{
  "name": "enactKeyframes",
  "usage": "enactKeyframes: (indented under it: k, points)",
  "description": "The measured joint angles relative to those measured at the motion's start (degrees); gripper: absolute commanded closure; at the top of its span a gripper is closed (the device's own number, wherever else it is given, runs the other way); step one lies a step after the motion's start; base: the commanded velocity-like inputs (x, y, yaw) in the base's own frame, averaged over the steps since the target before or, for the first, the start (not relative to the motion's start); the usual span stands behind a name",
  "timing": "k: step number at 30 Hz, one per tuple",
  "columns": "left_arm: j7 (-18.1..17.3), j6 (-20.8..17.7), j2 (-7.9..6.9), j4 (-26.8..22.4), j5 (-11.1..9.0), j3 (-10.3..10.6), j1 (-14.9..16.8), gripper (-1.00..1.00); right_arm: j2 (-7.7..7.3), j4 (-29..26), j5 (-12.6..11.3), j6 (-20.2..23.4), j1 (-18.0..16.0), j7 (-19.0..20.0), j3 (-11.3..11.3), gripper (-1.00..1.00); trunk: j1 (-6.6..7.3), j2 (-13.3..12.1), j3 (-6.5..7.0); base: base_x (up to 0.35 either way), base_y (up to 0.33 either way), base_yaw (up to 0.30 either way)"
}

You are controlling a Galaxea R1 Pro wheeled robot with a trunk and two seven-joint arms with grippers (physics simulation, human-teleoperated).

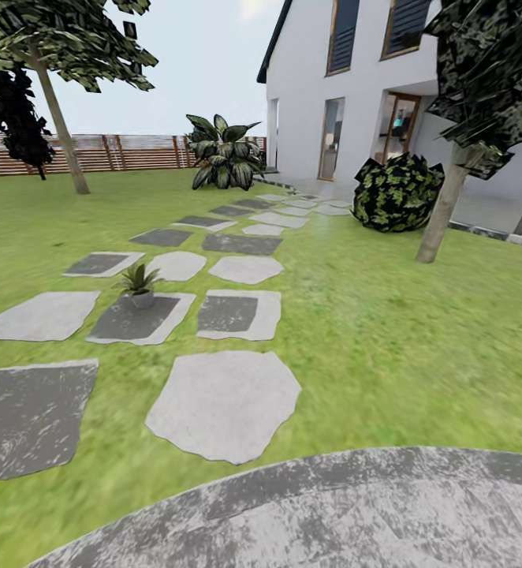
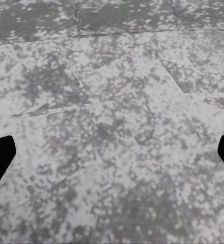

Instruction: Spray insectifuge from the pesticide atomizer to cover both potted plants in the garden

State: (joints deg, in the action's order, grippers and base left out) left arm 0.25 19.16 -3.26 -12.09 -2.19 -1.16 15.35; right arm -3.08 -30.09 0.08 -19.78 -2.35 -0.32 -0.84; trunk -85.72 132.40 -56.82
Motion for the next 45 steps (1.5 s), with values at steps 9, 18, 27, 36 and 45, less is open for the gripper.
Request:
enactKeyframes:
  k: [9, 18, 27, 36, 45]
  points:
    - [-0.01, 0.00, 0.00, 0.00, 0.02, 0.00, 0.00, -1.00, 0.00, 0.00, 0.00, 0.00, 0.00, 0.02, 0.00, -1.00, 0.00, 0.00, 0.00, 0.339, 0.000, 0.000]
    - [0.00, 0.00, 0.00, 0.00, 0.02, 0.00, -0.03, -1.00, 0.00, 0.00, 0.00, 0.00, 0.00, 0.00, 0.00, -1.00, 0.00, 0.00, 0.00, 0.339, 0.000, 0.000]
    - [0.03, 0.00, 0.00, 0.00, 0.01, 0.00, -0.09, -1.00, 0.00, 0.00, 0.00, 0.00, 0.00, 0.01, 0.00, -1.00, 0.00, 0.00, 0.00, 0.339, 0.000, 0.000]
    - [0.04, 0.00, 0.00, 0.00, 0.01, 0.00, -0.09, -1.00, 0.00, 0.00, 0.00, 0.00, 0.00, 0.00, 0.00, -1.00, 0.00, 0.00, 0.00, 0.339, 0.000, 0.000]
    - [0.02, 0.00, 0.00, 0.00, 0.01, 0.00, -0.09, -1.00, 0.00, 0.00, 0.00, 0.00, 0.00, 0.02, 0.00, -1.00, 0.00, 0.00, 0.00, 0.339, 0.000, 0.000]
